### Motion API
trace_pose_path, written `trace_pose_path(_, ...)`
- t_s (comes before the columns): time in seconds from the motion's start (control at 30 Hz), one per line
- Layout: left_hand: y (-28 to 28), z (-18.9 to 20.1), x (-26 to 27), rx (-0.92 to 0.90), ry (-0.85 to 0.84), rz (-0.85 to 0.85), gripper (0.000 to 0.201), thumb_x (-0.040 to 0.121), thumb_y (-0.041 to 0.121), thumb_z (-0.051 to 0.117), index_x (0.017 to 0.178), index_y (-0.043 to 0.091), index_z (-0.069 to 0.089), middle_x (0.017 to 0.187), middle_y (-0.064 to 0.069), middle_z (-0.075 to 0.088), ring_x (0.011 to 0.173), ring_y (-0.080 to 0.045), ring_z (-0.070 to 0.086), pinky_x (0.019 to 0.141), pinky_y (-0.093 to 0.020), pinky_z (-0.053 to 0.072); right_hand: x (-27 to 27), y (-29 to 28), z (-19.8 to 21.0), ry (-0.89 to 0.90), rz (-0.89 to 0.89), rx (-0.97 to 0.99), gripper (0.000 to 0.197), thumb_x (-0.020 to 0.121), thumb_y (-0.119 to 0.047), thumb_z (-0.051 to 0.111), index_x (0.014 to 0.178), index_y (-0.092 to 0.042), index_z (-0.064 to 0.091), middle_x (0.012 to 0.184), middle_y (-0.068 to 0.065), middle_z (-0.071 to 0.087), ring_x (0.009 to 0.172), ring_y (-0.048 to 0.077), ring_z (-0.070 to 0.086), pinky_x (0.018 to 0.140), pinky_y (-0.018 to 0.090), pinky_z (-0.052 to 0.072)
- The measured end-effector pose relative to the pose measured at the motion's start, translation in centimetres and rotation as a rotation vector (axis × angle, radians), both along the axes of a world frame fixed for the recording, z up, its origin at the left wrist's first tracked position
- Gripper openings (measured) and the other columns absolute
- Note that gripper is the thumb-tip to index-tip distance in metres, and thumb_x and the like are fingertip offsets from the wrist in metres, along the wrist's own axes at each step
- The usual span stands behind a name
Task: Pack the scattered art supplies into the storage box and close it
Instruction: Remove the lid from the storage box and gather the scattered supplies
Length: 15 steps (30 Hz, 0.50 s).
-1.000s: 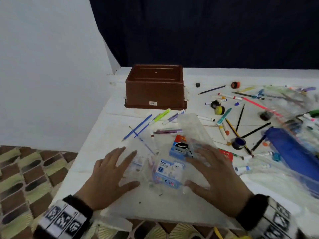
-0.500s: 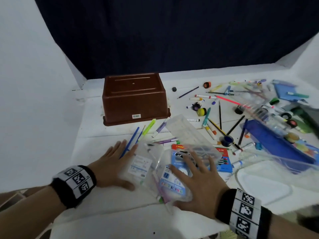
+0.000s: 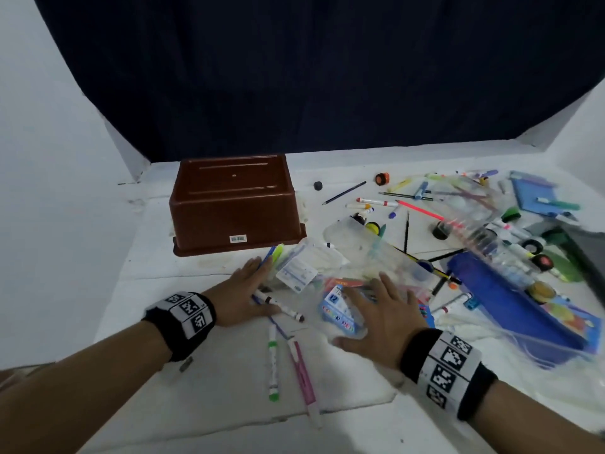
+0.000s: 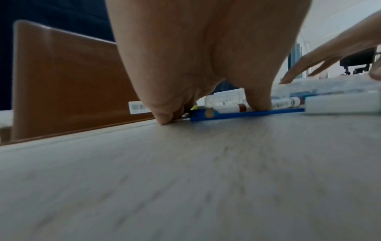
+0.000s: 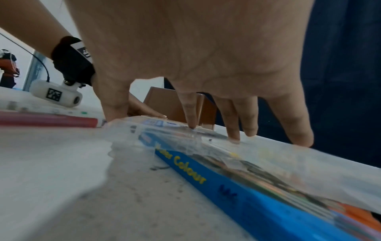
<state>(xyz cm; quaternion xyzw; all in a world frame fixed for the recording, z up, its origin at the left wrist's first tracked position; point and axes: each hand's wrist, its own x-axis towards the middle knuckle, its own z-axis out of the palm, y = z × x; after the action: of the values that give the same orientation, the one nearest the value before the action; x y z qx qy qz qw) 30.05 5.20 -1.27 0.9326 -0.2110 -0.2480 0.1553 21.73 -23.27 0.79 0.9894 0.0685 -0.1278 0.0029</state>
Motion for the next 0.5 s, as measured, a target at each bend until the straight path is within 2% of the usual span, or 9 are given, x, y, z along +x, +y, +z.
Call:
trace_pose_path(0.07,-1.2,-0.2,0.6,0.007,0.000,0.017,0.117,0.071,0.087,0.042,0.153,0.037,-0.025,0.165,-0.007,-0.019,0.152,-0.019,-0.019,0.122,-0.037,-0.001,1.2,-1.1,0.2,0.012,-0.003,0.002,0.100,0.067,-0.089,0.042,0.150,-0.044,0.007,0.159,0.006,0.010,0.150,0.029,-0.006,0.116,0.060,0.008)
trace_pose_path(0.17,-2.1,-0.4,1.0,0.017,0.002,0.052,0.110,0.083,0.075,0.050,0.154,0.034,-0.023,0.165,-0.010,-0.018,0.152,-0.022,-0.018,0.124,-0.041,0.001,2.3,-2.2,1.0,0.010,0.008,-0.001,0.099,0.070,-0.086,0.045,0.150,-0.042,0.010,0.161,0.005,0.005,0.150,0.030,-0.006,0.117,0.059,0.008)
trace_pose_path(0.23,-2.4,0.0,1.1,0.008,0.011,0.068,0.113,0.077,0.082,0.048,0.155,0.035,-0.021,0.166,-0.009,-0.016,0.152,-0.021,-0.017,0.125,-0.041,0.003,2.5,-2.6,1.7,-0.020,0.076,0.024,0.092,0.077,-0.078,0.049,0.151,-0.038,0.014,0.161,0.007,0.006,0.150,0.032,-0.003,0.118,0.058,0.012)
trace_pose_path(0.27,-2.5,0.2,0.9,0.001,0.017,0.076,0.119,0.069,0.090,0.043,0.155,0.036,-0.019,0.166,-0.008,-0.014,0.152,-0.020,-0.016,0.125,-0.042,0.004,2.4,-2.7,1.9,-0.058,0.154,0.057,0.085,0.081,-0.072,0.052,0.151,-0.035,0.020,0.161,0.009,0.013,0.149,0.034,0.003,0.117,0.058,0.017)
trace_pose_path(0.33,-2.1,1.1,0.3,-0.027,0.021,0.100,0.126,0.058,0.098,0.038,0.155,0.038,-0.015,0.167,-0.003,-0.012,0.153,-0.017,-0.012,0.125,-0.040,0.006,2.2,-2.3,2.1,-0.175,0.391,0.151,0.066,0.086,-0.059,0.051,0.144,-0.027,0.041,0.151,0.015,0.038,0.144,0.038,0.026,0.108,0.058,0.036)
trace_pose_path(0.4,-1.0,1.7,-0.7,-0.026,0.007,0.130,0.118,0.066,0.090,0.046,0.156,0.039,-0.011,0.166,0.002,-0.012,0.154,-0.015,-0.006,0.123,-0.034,0.008,1.7,-1.4,1.7,-0.187,0.611,0.214,0.056,0.088,-0.052,0.043,0.135,-0.023,0.051,0.139,0.013,0.053,0.135,0.036,0.043,0.101,0.055,0.045)
trace_pose_path(0.5,1.3,1.9,-3.2,0.048,-0.002,0.143,0.102,0.083,0.069,0.055,0.157,0.039,-0.009,0.165,0.010,-0.014,0.152,-0.008,0.002,0.119,-0.024,0.010,0.8,0.6,1.1,-0.149,0.835,0.209,0.052,0.091,-0.048,0.039,0.136,-0.025,0.049,0.136,0.010,0.055,0.134,0.033,0.045,0.099,0.056,0.046)
